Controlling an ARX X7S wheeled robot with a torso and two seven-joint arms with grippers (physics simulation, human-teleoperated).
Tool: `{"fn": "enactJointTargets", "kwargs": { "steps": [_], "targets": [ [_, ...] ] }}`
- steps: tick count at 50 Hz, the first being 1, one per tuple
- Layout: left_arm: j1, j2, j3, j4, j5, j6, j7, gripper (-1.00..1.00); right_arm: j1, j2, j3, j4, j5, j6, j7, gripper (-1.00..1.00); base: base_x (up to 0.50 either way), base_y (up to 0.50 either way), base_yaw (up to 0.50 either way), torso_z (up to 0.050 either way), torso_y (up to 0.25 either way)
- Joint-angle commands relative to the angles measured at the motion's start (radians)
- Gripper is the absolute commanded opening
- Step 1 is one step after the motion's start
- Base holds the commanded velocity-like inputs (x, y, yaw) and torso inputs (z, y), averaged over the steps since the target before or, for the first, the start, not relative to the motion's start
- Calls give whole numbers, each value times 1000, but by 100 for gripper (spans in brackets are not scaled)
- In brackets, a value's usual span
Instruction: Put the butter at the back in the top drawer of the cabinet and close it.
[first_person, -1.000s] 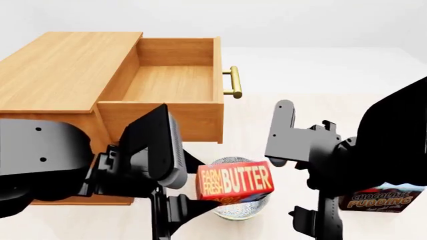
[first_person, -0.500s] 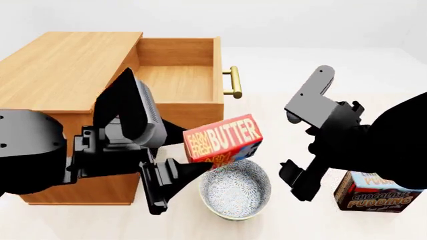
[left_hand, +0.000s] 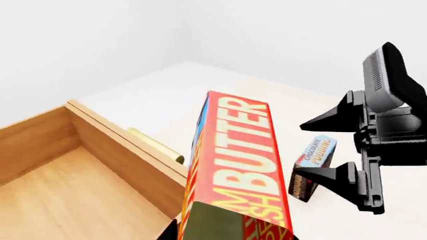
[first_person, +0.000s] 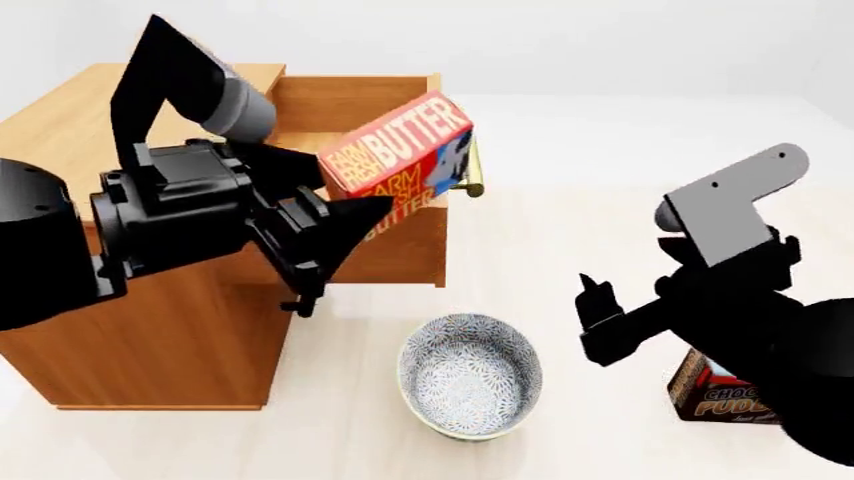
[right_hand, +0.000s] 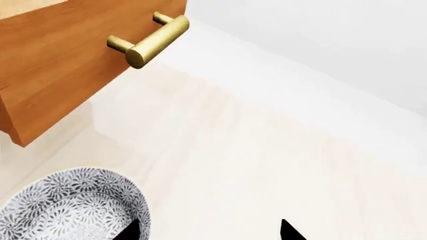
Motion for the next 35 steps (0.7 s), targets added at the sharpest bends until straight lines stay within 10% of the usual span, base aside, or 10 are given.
{"fn": "enactJointTargets", "kwargs": {
  "steps": [1, 35],
  "targets": [
    [-75, 51, -59, -117, -59, 7, -99, -100, -205, 140, 1, -154, -145, -356, 134, 100, 0, 0, 0, 0, 10],
    [-324, 462, 58, -827, 91, -104, -94, -100, -384, 325, -47, -429, -471, -656, 250, 100, 0, 0, 0, 0, 1]
  ]
}}
